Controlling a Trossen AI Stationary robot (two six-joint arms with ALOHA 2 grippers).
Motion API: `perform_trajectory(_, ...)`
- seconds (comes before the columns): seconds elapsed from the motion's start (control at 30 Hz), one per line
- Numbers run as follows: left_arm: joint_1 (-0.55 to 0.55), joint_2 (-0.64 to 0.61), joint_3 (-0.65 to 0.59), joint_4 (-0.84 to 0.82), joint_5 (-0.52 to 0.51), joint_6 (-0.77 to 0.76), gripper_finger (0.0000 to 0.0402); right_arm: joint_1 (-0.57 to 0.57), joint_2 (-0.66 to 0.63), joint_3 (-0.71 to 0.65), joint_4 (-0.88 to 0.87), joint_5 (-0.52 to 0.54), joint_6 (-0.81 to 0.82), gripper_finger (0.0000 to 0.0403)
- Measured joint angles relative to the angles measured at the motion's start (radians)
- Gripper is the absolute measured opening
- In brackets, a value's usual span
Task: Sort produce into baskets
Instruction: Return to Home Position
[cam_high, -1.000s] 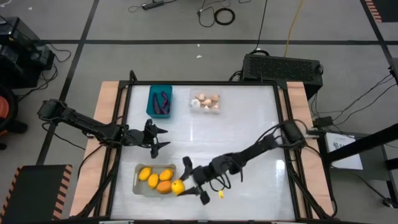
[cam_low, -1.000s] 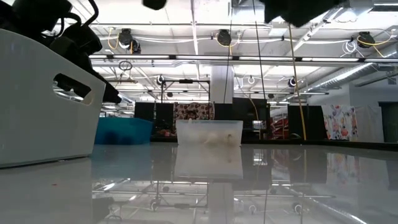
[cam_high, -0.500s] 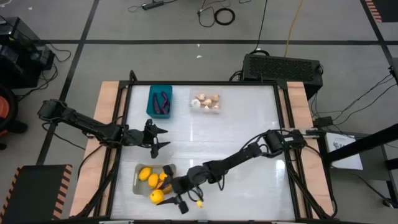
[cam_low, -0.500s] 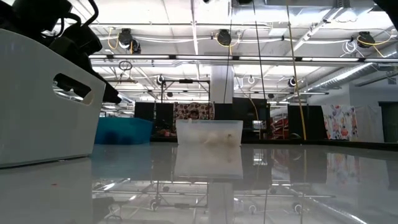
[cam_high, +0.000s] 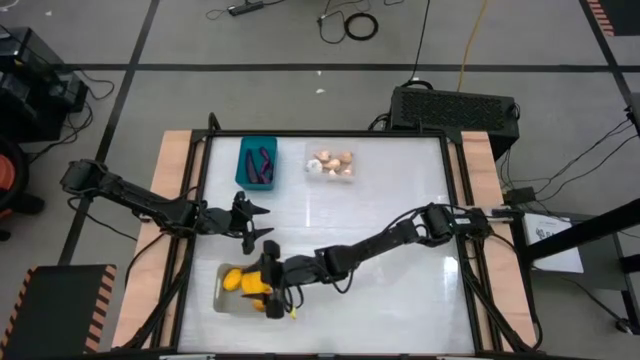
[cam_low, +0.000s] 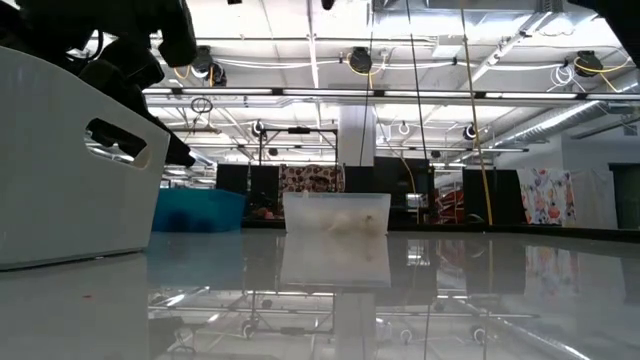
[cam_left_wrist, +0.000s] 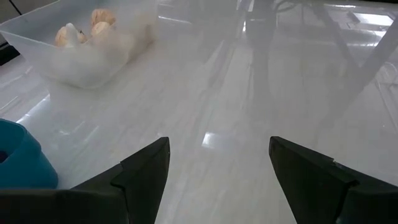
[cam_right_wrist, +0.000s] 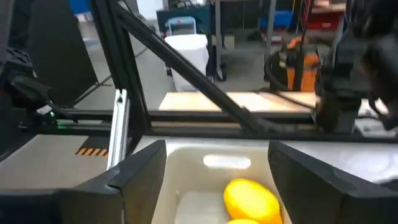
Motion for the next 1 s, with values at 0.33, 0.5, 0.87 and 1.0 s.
perform_trajectory(0.33,0.0,0.0,0.0,0.0,0.0,-0.001,0.0281,-0.007,-0.096,-0.001,-0.277,-0.102,0.008,0.029)
perform_trajectory(0.5,0.0,0.0,0.0,0.0,0.0,-0.002,0.0281,-0.022,-0.218,0.002,-0.551,-0.096,0.054,0.029)
perform_trajectory(0.87,0.0,0.0,0.0,0.005,-0.001,-0.01,0.0281,-0.016,-0.441,0.001,-1.1,0.045,0.014,0.029)
perform_trajectory(1.0,0.002,0.0,0.001,0.053,-0.026,-0.011,0.0281,0.004,-0.496,0.001,-1.237,0.175,0.018,0.029)
